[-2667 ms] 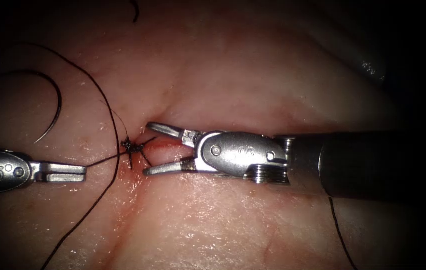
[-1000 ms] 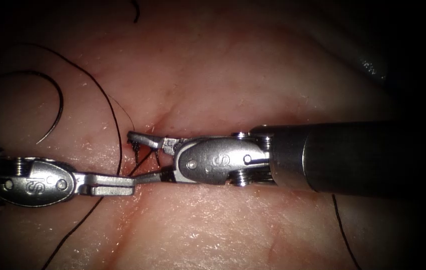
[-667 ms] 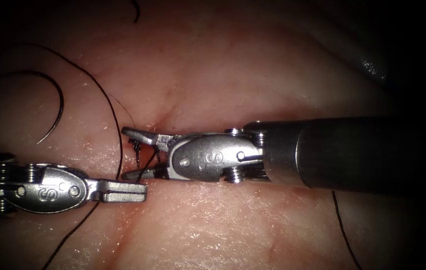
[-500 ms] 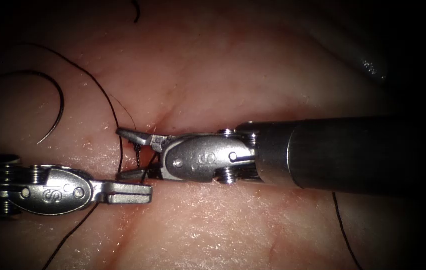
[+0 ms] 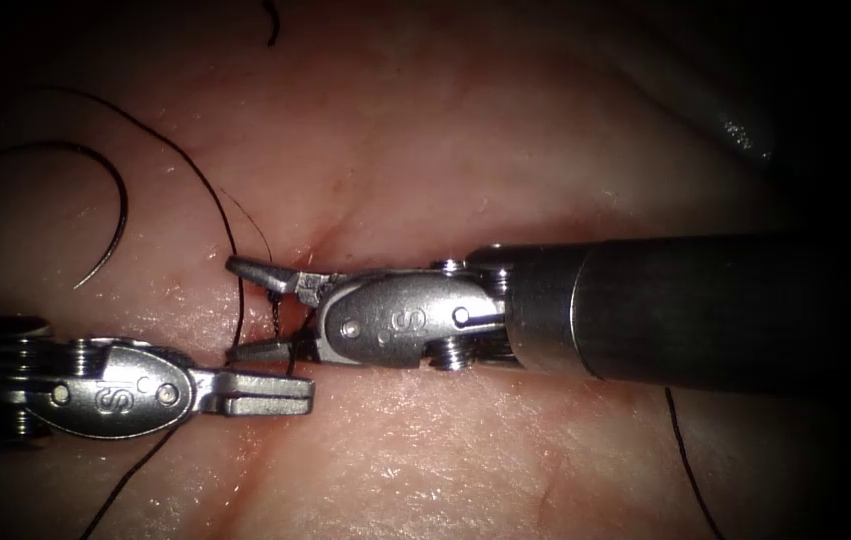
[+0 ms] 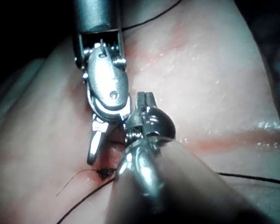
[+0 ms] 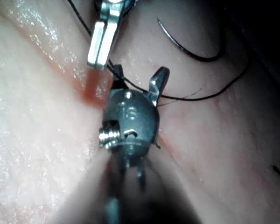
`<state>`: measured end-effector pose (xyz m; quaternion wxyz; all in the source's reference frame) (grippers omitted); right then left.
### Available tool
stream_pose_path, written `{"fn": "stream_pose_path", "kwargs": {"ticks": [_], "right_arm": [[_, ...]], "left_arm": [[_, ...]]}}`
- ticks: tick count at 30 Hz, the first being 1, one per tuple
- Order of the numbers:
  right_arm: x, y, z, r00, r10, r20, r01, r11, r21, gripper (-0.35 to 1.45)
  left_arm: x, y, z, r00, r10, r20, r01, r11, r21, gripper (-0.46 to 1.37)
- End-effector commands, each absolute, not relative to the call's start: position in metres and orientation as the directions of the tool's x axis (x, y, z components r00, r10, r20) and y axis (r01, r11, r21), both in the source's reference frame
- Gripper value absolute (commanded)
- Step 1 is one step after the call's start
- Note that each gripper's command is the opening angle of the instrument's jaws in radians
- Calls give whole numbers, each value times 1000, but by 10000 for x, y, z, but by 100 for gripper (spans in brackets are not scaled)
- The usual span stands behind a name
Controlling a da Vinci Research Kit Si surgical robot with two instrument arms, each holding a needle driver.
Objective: Wound Closure
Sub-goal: Use the right gripper to cut the suture end
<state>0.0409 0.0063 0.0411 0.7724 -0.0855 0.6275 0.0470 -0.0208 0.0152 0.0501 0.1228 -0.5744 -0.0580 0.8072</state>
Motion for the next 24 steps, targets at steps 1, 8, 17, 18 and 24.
{"fn": "stream_pose_path", "kwargs": {"ticks": [1,8,17,18,24], "right_arm": [[409,62,413,209,-36,-977,-177,981,-74,138],[413,62,416,211,-37,-977,-179,981,-76,137],[422,60,414,206,-38,-978,-193,978,-78,130],[422,60,414,207,-38,-978,-193,978,-79,128],[425,58,419,204,-42,-978,-195,977,-83,110]], "left_arm": [[-208,153,501,-309,263,-914,-120,-964,-237,-35],[-208,153,500,-308,263,-914,-119,-964,-237,-35],[-212,153,499,-305,260,-916,-117,-965,-235,-35],[-213,153,499,-304,260,-916,-117,-965,-235,-35],[-214,152,497,-302,264,-916,-117,-964,-239,-35]]}}
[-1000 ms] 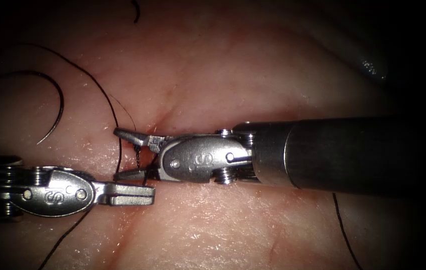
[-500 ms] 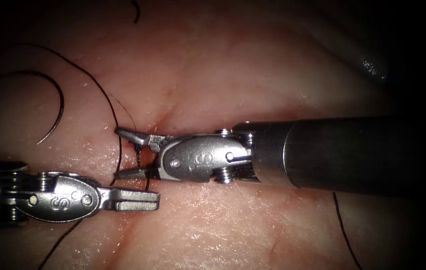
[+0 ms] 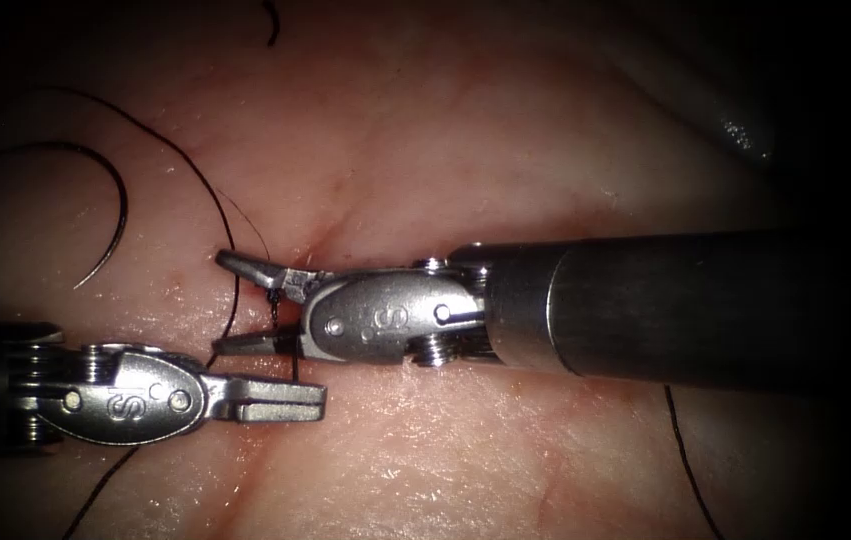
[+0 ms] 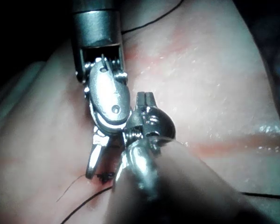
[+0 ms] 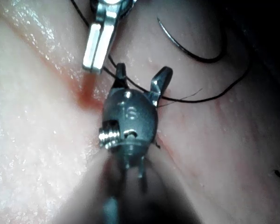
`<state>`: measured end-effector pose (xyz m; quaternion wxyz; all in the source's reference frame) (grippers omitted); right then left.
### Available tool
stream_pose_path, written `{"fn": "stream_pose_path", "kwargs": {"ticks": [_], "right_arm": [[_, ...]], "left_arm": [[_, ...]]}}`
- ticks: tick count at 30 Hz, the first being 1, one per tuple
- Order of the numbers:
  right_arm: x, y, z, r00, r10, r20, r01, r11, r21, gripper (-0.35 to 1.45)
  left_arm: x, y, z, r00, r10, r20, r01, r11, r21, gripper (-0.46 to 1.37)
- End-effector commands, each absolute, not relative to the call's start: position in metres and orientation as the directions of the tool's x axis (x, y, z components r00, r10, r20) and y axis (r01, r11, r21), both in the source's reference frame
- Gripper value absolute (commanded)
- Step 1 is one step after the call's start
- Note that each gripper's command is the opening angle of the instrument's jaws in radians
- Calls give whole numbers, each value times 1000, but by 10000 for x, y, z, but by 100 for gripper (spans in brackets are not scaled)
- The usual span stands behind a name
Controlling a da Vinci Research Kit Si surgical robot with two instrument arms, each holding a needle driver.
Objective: Wound Closure
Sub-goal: Use the right gripper to cut the suture end
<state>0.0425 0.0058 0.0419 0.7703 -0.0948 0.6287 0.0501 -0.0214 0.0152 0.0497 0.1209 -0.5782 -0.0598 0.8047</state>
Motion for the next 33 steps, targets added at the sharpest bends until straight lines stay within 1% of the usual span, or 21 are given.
{"fn": "stream_pose_path", "kwargs": {"ticks": [1,4,9,10,12,13,14,15,16,17,18,19,20,26,33], "right_arm": [[425,58,419,203,-42,-978,-193,978,-82,103],[425,58,420,207,-42,-977,-189,978,-82,85],[427,58,421,212,-43,-976,-186,979,-83,70],[428,58,422,212,-43,-976,-186,979,-83,64],[429,58,422,213,-43,-976,-187,979,-84,57],[430,58,424,213,-43,-976,-184,979,-84,45],[430,58,424,214,-43,-976,-180,980,-83,39],[430,58,425,216,-43,-975,-174,981,-82,26],[430,58,426,220,-44,-975,-170,982,-83,6],[430,58,427,222,-44,-974,-168,982,-83,-4],[430,57,428,226,-45,-973,-164,983,-83,-21],[429,57,429,227,-45,-973,-164,983,-84,-30],[429,56,431,228,-52,-972,-163,983,-91,-35],[424,57,434,216,-1,-976,-164,986,-37,-35],[418,56,425,189,-9,-982,-124,992,-33,-35]], "left_arm": [[-215,151,497,-301,264,-916,-116,-964,-239,-35],[-216,151,495,-300,263,-917,-115,-964,-239,-35],[-220,150,494,-295,260,-919,-111,-965,-238,-35],[-220,150,493,-294,259,-920,-110,-965,-237,-35],[-221,149,493,-293,258,-920,-109,-966,-236,-35],[-222,149,492,-293,257,-921,-108,-966,-236,-35],[-222,149,492,-292,257,-921,-108,-966,-235,-35],[-223,149,492,-292,257,-921,-107,-966,-235,-35],[-223,149,492,-291,256,-922,-107,-966,-235,-35],[-224,149,492,-291,256,-922,-107,-966,-235,-35],[-224,149,492,-289,261,-921,-108,-965,-240,-35],[-224,149,492,-289,261,-921,-107,-965,-239,-35],[-224,149,491,-288,260,-921,-107,-965,-239,-35],[-225,146,491,-286,262,-922,-104,-965,-242,-35],[-223,143,491,-285,260,-923,-100,-965,-241,-35]]}}
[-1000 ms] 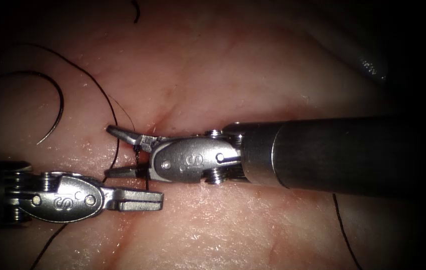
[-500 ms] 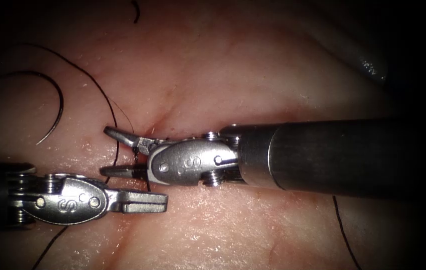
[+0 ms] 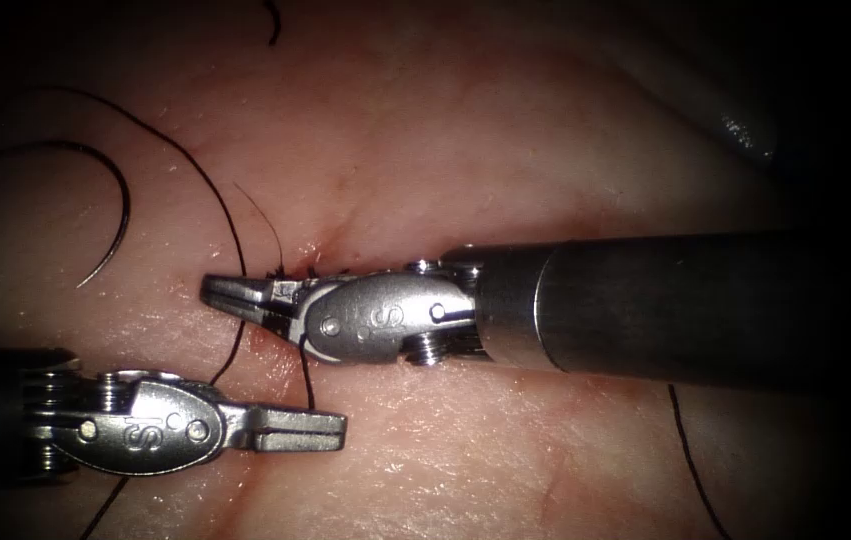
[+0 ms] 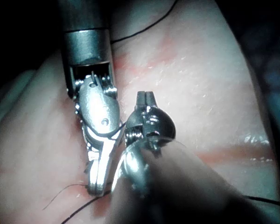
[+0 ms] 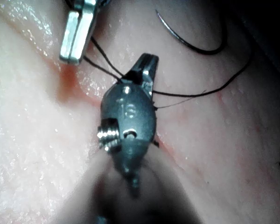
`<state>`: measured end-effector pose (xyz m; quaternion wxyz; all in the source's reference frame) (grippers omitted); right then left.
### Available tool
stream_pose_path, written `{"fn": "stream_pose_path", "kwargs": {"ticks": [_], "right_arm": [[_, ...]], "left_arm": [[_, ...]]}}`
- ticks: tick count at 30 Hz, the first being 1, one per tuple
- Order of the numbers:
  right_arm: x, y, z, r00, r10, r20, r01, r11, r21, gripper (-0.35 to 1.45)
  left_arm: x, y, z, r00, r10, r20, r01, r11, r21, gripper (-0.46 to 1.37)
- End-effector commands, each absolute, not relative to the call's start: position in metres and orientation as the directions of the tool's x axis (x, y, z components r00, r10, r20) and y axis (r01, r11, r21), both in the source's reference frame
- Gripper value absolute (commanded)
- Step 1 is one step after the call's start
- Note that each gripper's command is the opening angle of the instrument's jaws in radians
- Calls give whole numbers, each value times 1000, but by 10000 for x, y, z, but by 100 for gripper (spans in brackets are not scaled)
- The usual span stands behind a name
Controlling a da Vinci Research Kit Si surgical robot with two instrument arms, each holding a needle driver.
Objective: Wound Closure
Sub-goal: Use the right gripper to cut the suture end, then wipe off the cut suture tail from the left tool
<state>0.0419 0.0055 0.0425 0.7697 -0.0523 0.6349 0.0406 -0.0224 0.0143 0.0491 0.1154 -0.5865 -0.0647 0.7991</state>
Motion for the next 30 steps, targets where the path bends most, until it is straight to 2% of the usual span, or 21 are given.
{"fn": "stream_pose_path", "kwargs": {"ticks": [1,5,6,8,9,12,22,30], "right_arm": [[418,55,424,191,-14,-981,-120,992,-38,-35],[413,64,418,210,-3,-978,-136,990,-32,-34],[411,68,418,217,1,-976,-151,988,-32,10],[406,72,420,222,5,-975,-155,987,-31,44],[401,76,423,225,1,-974,-156,987,-34,74],[388,82,428,248,51,-967,-196,981,1,114],[323,99,422,266,106,-958,-311,950,18,115],[260,119,405,282,176,-943,-407,912,49,112]], "left_arm": [[-223,142,490,-285,260,-923,-100,-965,-241,-35],[-223,141,490,-284,259,-923,-98,-966,-240,-35],[-224,141,489,-284,258,-924,-98,-966,-240,-35],[-225,140,489,-283,257,-924,-96,-966,-239,-35],[-226,138,488,-282,255,-925,-94,-967,-238,-35],[-230,134,485,-276,250,-928,-86,-968,-235,-35],[-264,118,467,-242,228,-943,-48,-974,-223,-35],[-328,90,467,-194,262,-945,-11,-964,-266,-35]]}}
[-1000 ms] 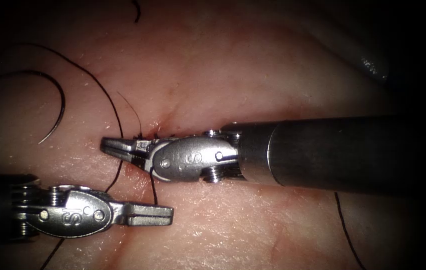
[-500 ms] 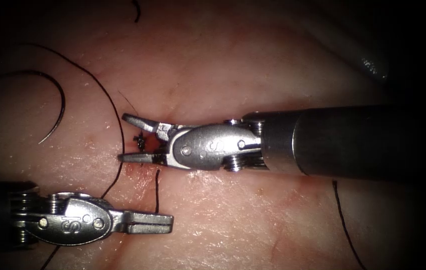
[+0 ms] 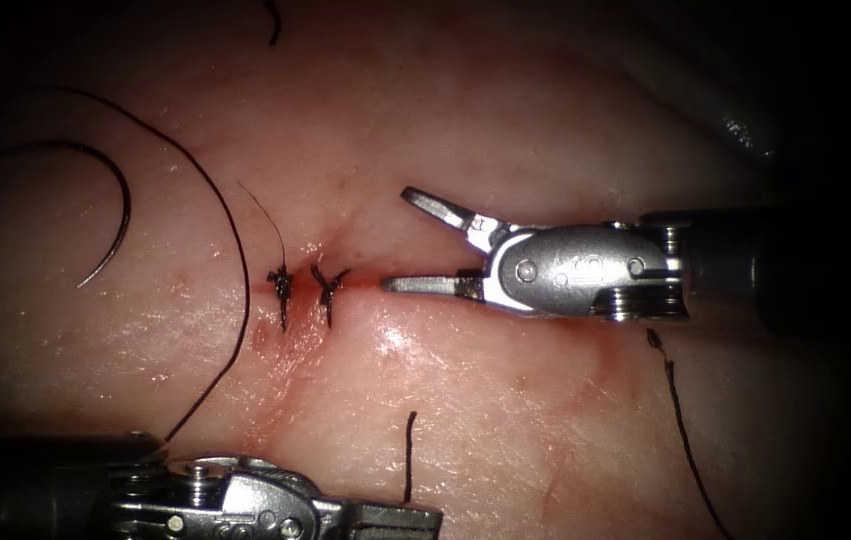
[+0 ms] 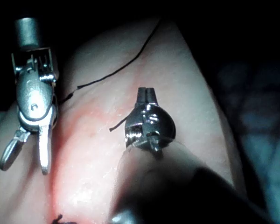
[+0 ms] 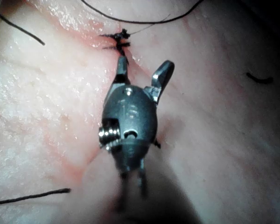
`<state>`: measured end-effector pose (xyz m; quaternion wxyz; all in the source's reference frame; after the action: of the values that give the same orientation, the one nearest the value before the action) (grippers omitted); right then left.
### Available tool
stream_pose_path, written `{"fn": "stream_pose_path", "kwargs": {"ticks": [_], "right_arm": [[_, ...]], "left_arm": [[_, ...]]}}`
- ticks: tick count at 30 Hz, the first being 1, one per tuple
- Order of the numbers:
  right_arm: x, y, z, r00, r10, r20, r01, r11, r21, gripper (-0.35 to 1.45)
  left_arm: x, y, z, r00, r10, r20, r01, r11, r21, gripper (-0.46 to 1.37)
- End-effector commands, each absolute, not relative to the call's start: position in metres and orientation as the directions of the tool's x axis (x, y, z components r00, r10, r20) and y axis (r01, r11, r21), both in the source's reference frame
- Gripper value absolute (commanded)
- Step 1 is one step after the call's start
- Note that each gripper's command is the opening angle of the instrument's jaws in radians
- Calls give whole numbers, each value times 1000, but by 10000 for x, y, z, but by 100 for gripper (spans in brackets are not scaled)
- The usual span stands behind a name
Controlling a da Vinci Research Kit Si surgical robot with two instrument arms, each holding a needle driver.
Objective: Wound Closure
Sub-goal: Wipe off the cut suture tail from the left tool
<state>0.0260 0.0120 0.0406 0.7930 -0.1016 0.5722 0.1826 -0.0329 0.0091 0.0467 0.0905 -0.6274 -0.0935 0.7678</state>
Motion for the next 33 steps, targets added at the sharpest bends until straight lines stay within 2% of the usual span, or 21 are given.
{"fn": "stream_pose_path", "kwargs": {"ticks": [1,7,15,19,20,21,24,26,27,33], "right_arm": [[253,119,403,288,185,-940,-416,908,51,112],[229,118,397,311,206,-928,-448,893,48,113],[222,115,396,346,226,-911,-495,869,28,133],[222,113,393,347,232,-909,-502,865,29,135],[222,112,392,346,232,-909,-501,865,30,135],[222,110,390,346,232,-909,-500,865,30,135],[222,108,386,346,232,-909,-500,865,30,135],[222,107,383,346,232,-909,-501,865,30,134],[223,107,381,346,233,-909,-501,865,31,134],[223,106,379,347,233,-909,-501,865,31,133]], "left_arm": [[-337,86,469,-190,270,-944,-7,-962,-273,-35],[-372,70,475,-182,282,-942,4,-958,-288,-35],[-411,52,492,-166,351,-922,24,-933,-359,-35],[-417,53,508,-165,420,-892,9,-904,-427,-35],[-418,53,513,-169,429,-887,-2,-900,-435,-11],[-420,53,519,-180,437,-881,-24,-897,-441,1],[-421,51,533,-205,459,-864,-82,-888,-452,-6],[-420,50,543,-211,472,-856,-99,-881,-462,13],[-416,51,551,-218,477,-851,-116,-879,-463,29],[-391,57,566,-251,534,-807,-241,-842,-483,28]]}}
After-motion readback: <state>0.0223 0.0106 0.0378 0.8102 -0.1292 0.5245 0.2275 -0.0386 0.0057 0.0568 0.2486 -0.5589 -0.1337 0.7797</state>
